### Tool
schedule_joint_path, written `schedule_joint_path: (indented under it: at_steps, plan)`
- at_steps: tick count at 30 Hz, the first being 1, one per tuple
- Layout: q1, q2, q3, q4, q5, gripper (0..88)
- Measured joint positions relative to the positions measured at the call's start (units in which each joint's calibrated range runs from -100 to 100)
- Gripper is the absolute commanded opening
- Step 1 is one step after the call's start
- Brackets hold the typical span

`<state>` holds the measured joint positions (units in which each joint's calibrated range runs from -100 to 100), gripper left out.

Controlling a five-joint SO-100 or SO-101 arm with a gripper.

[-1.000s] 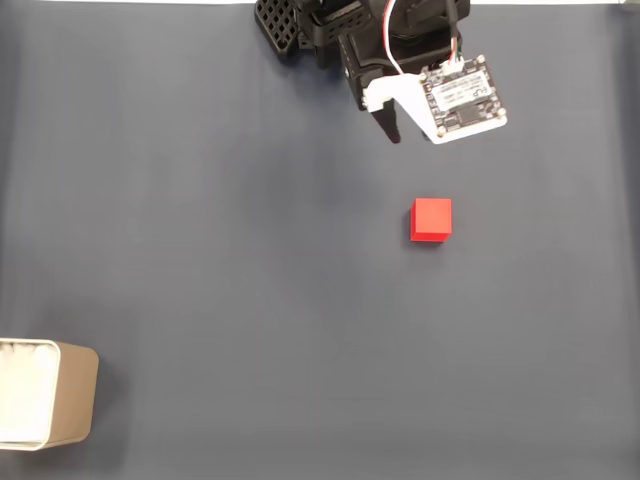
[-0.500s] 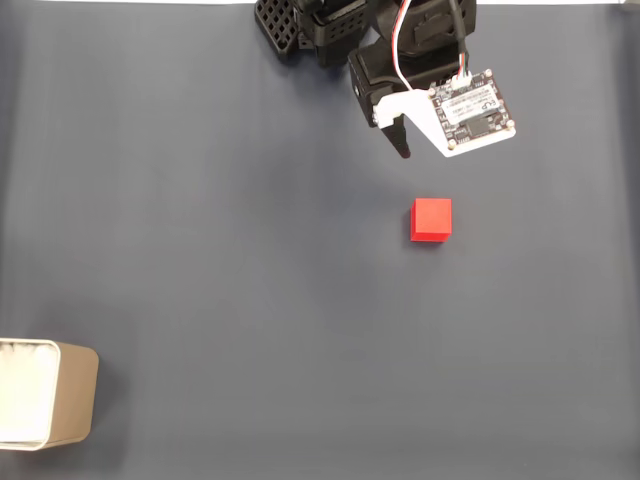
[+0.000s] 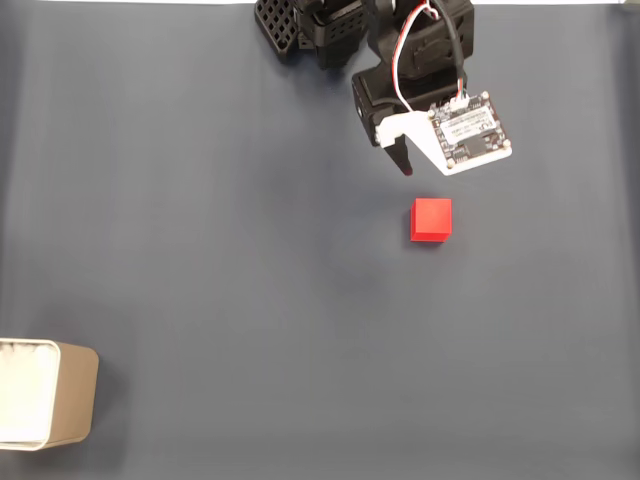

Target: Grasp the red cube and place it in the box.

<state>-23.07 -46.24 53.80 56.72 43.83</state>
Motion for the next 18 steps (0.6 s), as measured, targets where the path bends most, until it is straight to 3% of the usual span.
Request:
schedule_joint_path:
  at_steps: [18]
  plan:
    - [3.9,3.0,7.5,-12.2,3.1,33.5]
